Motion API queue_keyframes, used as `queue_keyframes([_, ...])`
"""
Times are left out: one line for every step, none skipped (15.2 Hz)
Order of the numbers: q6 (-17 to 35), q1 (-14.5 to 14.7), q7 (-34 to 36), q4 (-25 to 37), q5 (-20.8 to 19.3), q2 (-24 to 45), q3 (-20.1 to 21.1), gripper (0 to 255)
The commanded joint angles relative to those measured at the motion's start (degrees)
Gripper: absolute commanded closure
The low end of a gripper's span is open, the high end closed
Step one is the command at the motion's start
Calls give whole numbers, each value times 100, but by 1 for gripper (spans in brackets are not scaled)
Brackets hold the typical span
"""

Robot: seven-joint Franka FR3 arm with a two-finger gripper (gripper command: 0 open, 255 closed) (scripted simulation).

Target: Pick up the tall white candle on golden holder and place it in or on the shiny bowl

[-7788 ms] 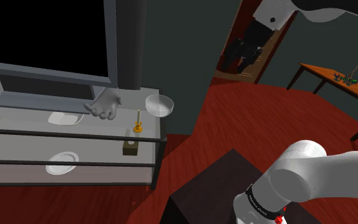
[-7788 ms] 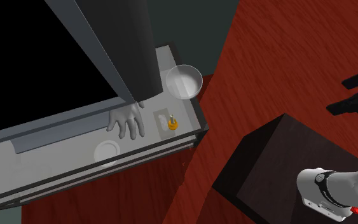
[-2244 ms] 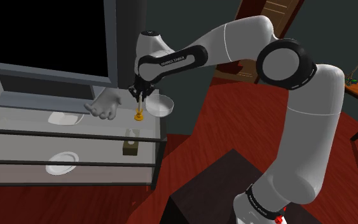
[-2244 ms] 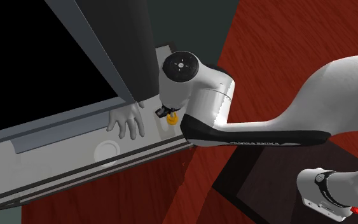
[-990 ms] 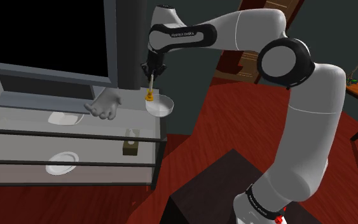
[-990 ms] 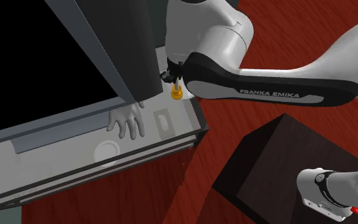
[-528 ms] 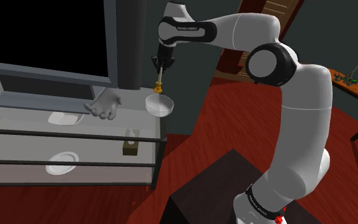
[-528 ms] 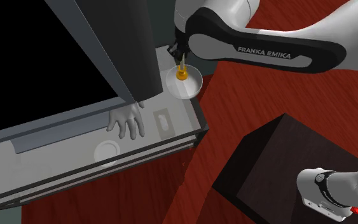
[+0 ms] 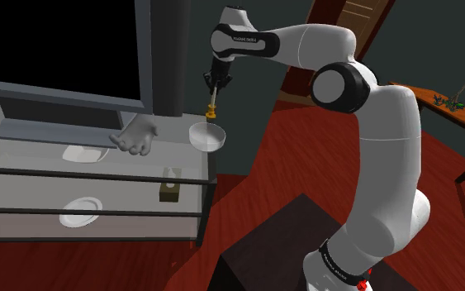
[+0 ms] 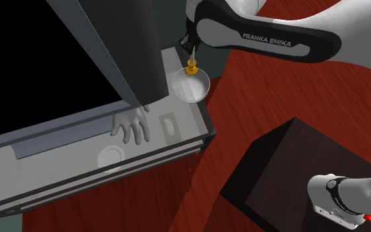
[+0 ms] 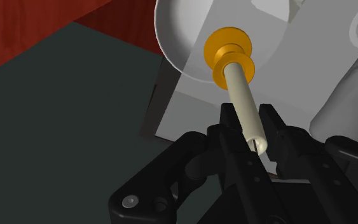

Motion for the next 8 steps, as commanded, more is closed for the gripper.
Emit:
queue_keyframes([167,-11,8,-173,-3,-8,-2,255])
queue_keyframes([240,-14,13,-241,-6,-2,-3,255])
queue_keyframes([312,-16,18,-306,-9,5,-5,255])
queue_keyframes([384,-18,23,-369,-13,14,-7,255])
queue_keyframes([454,-20,28,-430,-16,24,-8,255])
queue_keyframes([524,-22,33,-488,-20,36,-11,255])
queue_keyframes([592,-24,38,-543,-24,49,-13,255])
queue_keyframes([660,-25,44,-597,-28,64,-15,255])
